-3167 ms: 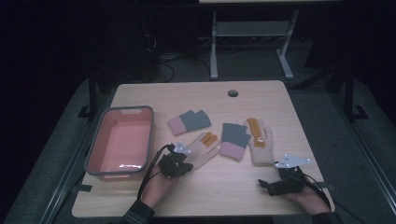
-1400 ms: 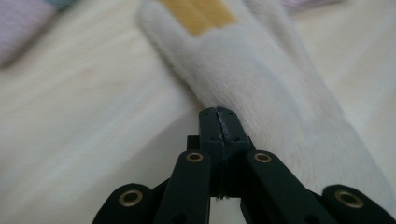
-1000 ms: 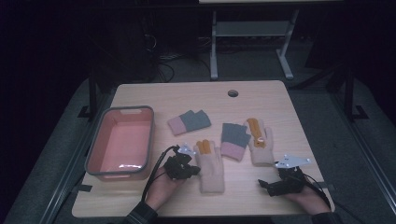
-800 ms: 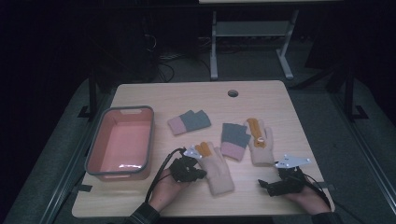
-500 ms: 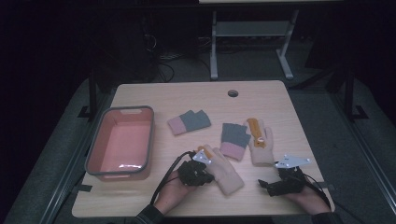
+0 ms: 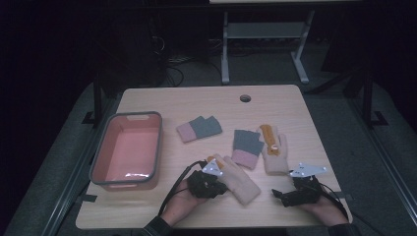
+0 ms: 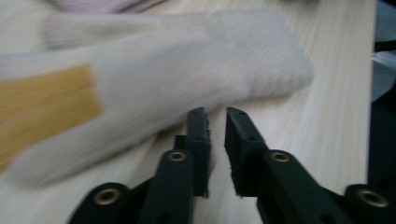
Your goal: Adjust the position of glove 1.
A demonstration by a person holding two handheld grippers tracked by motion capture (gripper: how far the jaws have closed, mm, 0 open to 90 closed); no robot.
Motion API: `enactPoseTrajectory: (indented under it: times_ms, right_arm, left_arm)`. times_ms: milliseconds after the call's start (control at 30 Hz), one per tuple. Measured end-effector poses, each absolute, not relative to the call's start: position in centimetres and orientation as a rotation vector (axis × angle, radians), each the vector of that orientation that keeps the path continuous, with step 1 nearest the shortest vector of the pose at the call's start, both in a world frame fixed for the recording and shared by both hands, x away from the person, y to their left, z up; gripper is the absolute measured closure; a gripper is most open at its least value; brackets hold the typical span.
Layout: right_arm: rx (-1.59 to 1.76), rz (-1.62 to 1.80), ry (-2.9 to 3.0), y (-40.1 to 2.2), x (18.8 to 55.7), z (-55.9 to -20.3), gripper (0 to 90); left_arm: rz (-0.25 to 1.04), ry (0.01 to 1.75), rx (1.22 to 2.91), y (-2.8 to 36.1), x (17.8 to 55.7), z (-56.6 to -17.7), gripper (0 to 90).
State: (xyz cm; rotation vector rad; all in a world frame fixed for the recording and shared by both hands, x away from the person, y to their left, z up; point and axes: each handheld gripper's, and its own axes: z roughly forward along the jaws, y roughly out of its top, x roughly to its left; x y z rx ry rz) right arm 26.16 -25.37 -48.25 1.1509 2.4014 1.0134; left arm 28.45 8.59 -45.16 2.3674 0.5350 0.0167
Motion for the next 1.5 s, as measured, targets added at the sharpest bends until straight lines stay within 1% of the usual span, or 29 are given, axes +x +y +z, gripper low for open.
enactPoseTrajectory:
  times_ms: [33, 100, 133, 300, 333, 433, 467, 567, 600, 633, 700, 767, 800, 900, 933, 967, 1000, 1100, 1133, 1333, 1400, 1467, 1500]
  right_arm:
    - [1.152, 1.015, 2.403, -25.4, 26.2, -48.3, 2.3]
    - [1.152, 1.015, 2.403, -25.4, 26.2, -48.3, 2.4]
    - [1.152, 1.015, 2.403, -25.4, 26.2, -48.3, 2.4]
    - [1.151, 1.015, 2.402, -25.4, 26.2, -48.3, 2.4]
    - [1.146, 1.014, 2.401, -25.4, 26.2, -48.3, 2.3]
    - [1.146, 1.013, 2.403, -25.4, 26.2, -48.3, 2.3]
    - [1.146, 1.013, 2.403, -25.4, 26.2, -48.2, 2.3]
    - [1.148, 1.015, 2.4, -25.3, 26.2, -48.2, 2.4]
    - [1.146, 1.008, 2.403, -25.3, 26.3, -48.2, 2.5]
    - [1.151, 1.003, 2.407, -25.3, 26.3, -48.2, 3.3]
    - [1.145, 0.993, 2.419, -25.3, 26.3, -47.9, 8.3]
    - [1.157, 0.971, 2.424, -25.4, 26.3, -47.6, 15.1]
    - [1.171, 0.961, 2.426, -25.4, 26.3, -47.5, 15.6]
    - [1.181, 0.934, 2.431, -25.7, 26.4, -47.3, 17.0]
    - [1.201, 0.944, 2.42, -25.8, 26.4, -47.0, 21.9]
    - [1.201, 0.944, 2.42, -25.8, 26.4, -47.0, 21.9]
    - [1.211, 0.962, 2.412, -25.9, 26.4, -46.8, 23.9]
    - [1.227, 0.996, 2.387, -26.1, 26.5, -46.1, 31.1]
    - [1.24, 0.998, 2.382, -26.2, 26.6, -45.9, 35.1]
    - [1.229, 1.042, 2.312, -26.1, 27.9, -44.4, 47.6]
    - [1.249, 1.056, 2.296, -26.1, 28.3, -44.1, 50.2]
    - [1.267, 1.07, 2.292, -26.1, 28.8, -43.9, 54.7]
    - [1.27, 1.065, 2.29, -26.1, 29.0, -43.8, 58.6]
  left_arm:
    - [0.024, 0.542, 2.358, 9.0, 28.4, -45.2, 77.1]
    - [0.037, 0.537, 2.354, 10.0, 28.5, -45.0, 72.6]
    - [0.038, 0.538, 2.348, 10.4, 28.5, -44.9, 72.6]
    - [0.089, 0.538, 2.329, 12.9, 28.3, -45.0, 61.6]
    - [0.099, 0.538, 2.328, 13.2, 28.2, -45.0, 57.4]
    - [0.141, 0.526, 2.332, 14.1, 28.0, -45.4, 48.7]
    - [0.145, 0.525, 2.343, 14.3, 27.9, -45.6, 43.7]
    - [0.172, 0.533, 2.361, 14.7, 27.7, -46.1, 36.2]
    - [0.184, 0.542, 2.363, 14.8, 27.6, -46.3, 35.1]
    - [0.192, 0.554, 2.362, 14.9, 27.6, -46.5, 32.7]
    - [0.196, 0.56, 2.353, 14.9, 27.6, -46.8, 26.5]
    - [0.189, 0.551, 2.336, 14.9, 27.7, -47.0, 23.6]
    - [0.197, 0.534, 2.329, 14.9, 27.7, -47.2, 20.5]
    - [0.208, 0.513, 2.315, 15.0, 27.7, -47.4, 16.8]
    - [0.209, 0.513, 2.3, 15.0, 27.7, -47.6, 14.9]
    - [0.213, 0.522, 2.285, 15.1, 27.7, -47.7, 14.9]
    - [0.219, 0.529, 2.285, 15.1, 27.8, -47.7, 14.9]
    - [0.227, 0.551, 2.284, 15.2, 27.8, -47.7, 14.8]
    - [0.23, 0.55, 2.283, 15.2, 27.9, -47.7, 14.8]
    - [0.227, 0.535, 2.281, 15.3, 27.9, -47.7, 14.7]
    - [0.219, 0.532, 2.278, 15.3, 28.0, -47.7, 14.6]
    - [0.217, 0.526, 2.281, 15.3, 28.0, -47.7, 13.5]
    - [0.217, 0.526, 2.28, 15.3, 28.0, -47.7, 13.4]
